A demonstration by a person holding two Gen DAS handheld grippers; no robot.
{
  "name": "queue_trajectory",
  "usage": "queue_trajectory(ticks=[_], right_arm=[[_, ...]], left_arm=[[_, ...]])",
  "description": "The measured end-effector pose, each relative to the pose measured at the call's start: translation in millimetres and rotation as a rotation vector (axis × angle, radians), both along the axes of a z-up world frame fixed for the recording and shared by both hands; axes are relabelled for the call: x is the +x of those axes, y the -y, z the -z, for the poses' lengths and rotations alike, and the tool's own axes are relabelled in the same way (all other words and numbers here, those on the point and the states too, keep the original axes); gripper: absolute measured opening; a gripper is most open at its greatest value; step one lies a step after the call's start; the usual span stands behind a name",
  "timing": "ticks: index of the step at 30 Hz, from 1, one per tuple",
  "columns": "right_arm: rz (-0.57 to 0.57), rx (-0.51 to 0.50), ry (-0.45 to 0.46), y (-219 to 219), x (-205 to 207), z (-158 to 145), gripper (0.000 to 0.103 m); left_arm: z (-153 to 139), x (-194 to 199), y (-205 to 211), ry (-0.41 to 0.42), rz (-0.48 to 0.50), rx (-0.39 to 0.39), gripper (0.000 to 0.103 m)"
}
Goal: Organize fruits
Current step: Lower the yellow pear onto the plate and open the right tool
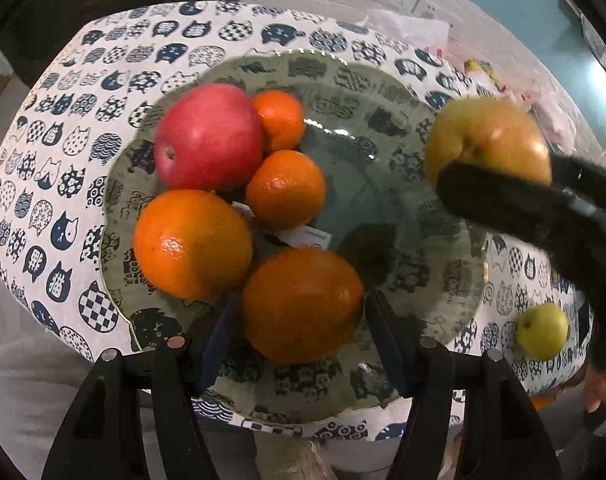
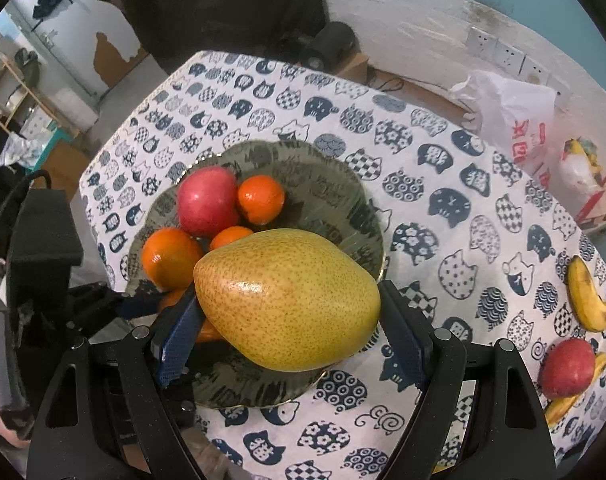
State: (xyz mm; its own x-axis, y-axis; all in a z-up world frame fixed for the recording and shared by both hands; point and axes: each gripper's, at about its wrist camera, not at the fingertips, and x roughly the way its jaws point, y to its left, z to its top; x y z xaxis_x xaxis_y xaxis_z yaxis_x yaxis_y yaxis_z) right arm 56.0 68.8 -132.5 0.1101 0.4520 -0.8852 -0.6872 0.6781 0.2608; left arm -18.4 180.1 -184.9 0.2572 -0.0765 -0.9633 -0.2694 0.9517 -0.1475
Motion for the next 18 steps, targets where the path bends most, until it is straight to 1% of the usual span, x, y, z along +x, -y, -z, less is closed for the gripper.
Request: queue_trajectory(ticks=[5,10,12,18], right_arm=[[-0.017,-0.02,-0.012,-6,-3,13,0.083],[-0.031,-0.033,-0.004,-8,-4,19,0.083],[-0.026,-0.028,-0.018,-7,-2,21,0.083],[-0.043,-0.039,-0.023,-13,-4,29,0.083]], left_arm=[[-4,-1,-4,0.015,-0.006,-0.01,0.066],[-3,-3,-4,-0.006,0.0,-0.016,0.066],[-2,-4,-5,-0.013,0.005,-0.013,0.066],[0,-4,-7,-0.023,0.0,-0.01,0.066]])
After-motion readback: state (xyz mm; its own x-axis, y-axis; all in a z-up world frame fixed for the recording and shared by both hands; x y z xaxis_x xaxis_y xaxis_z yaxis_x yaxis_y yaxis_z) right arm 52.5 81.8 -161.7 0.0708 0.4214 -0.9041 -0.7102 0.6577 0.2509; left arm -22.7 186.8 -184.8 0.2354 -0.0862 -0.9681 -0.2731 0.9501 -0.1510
